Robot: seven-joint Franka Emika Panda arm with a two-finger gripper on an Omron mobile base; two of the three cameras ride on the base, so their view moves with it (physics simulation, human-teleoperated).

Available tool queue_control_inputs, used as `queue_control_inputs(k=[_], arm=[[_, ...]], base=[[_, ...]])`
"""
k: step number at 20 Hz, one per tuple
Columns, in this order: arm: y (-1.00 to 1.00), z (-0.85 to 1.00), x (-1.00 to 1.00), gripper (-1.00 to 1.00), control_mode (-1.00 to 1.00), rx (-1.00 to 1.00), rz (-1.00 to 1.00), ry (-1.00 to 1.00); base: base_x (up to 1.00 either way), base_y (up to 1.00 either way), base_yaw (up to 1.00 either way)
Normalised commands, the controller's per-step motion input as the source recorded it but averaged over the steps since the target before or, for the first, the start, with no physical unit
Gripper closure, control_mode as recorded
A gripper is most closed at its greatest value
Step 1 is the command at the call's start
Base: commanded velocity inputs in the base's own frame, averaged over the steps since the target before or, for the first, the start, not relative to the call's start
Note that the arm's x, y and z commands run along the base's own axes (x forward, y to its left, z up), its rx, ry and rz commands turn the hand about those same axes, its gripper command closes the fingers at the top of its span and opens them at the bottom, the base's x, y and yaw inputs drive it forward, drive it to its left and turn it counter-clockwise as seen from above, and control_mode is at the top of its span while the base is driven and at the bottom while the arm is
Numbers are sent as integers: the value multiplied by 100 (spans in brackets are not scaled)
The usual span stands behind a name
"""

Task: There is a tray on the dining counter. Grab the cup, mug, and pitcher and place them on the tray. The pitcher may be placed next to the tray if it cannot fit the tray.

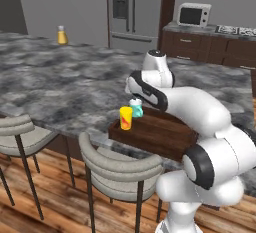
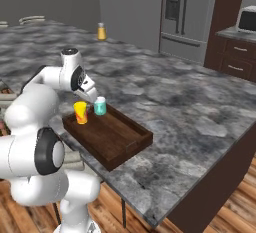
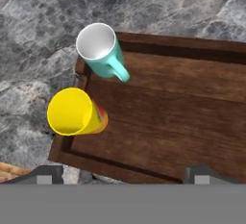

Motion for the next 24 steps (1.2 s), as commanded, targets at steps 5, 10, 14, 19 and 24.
queue_control_inputs(k=[5, 10, 14, 19, 24], arm=[[-5, 44, -82, -100, -100, -10, 28, 17], [-2, 8, -73, -100, -100, -4, 18, 1], [-14, 8, -72, -100, -100, 0, 0, -12], [-20, 21, -54, -100, -100, 0, 0, -9], [-44, 27, -63, -100, -100, 0, 0, -7]], base=[[0, 0, 0], [0, 0, 0], [0, 0, 0], [0, 0, 0], [0, 0, 0]])
